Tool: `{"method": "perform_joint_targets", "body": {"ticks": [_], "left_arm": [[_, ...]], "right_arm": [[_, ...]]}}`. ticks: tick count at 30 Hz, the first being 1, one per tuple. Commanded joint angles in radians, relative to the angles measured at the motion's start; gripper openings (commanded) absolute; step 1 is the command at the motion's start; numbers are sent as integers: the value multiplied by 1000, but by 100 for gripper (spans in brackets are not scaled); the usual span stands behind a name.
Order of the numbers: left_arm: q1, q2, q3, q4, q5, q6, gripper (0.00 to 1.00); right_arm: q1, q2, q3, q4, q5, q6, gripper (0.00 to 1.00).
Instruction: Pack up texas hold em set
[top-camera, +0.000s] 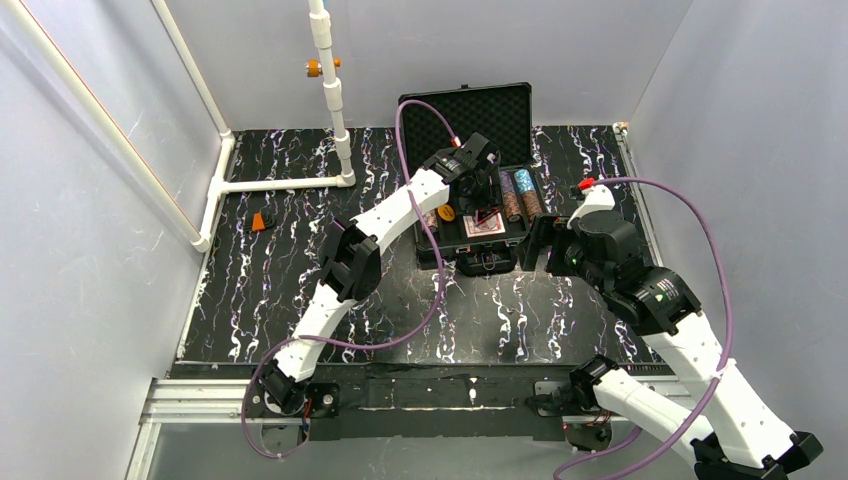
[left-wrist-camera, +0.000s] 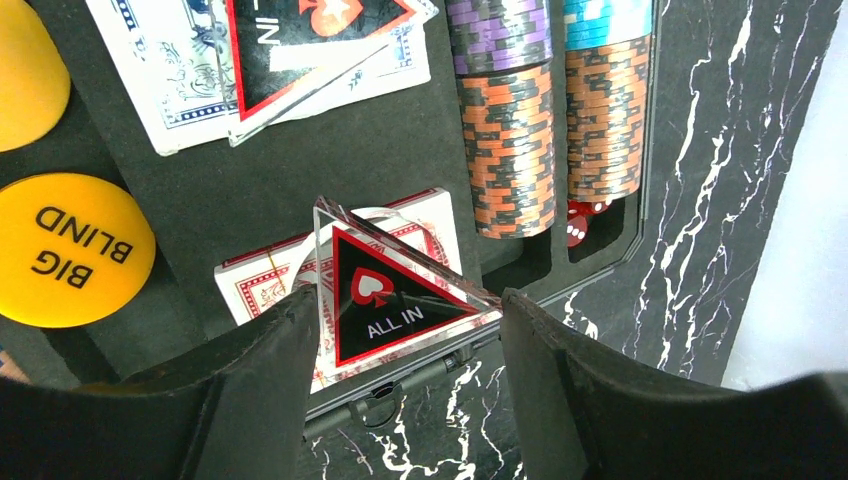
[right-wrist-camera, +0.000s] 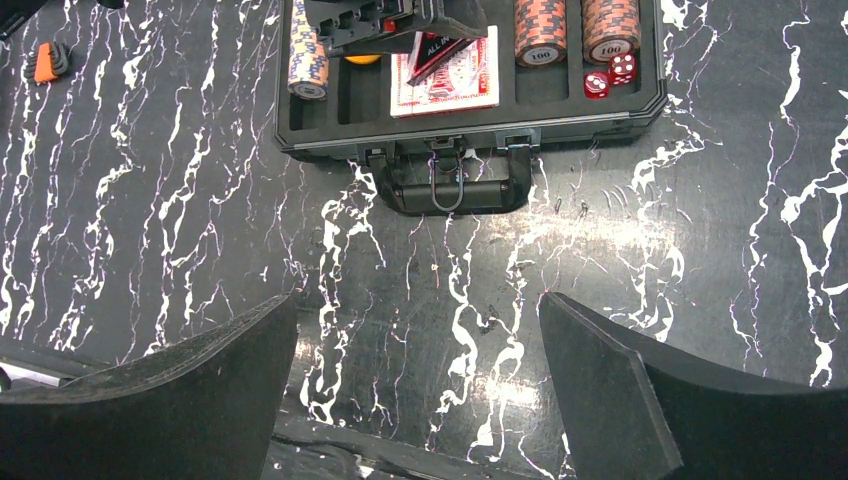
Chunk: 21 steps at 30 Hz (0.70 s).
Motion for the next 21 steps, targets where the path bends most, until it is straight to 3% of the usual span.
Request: {"method": "perform_joint_targets", "body": {"ticks": [1,17,21], "left_arm": [[1,-3,7,-10,8,-1,16],[3,-41,-42,-1,-9,-23,53],[4,-56,-53,-1,-21,-23,57]], "right_arm": [[2,-17,-7,17,-5,-2,98],[2,-25,-7,9,-4,-2,98],[2,-28,-9,7,-1,-3,98]]}}
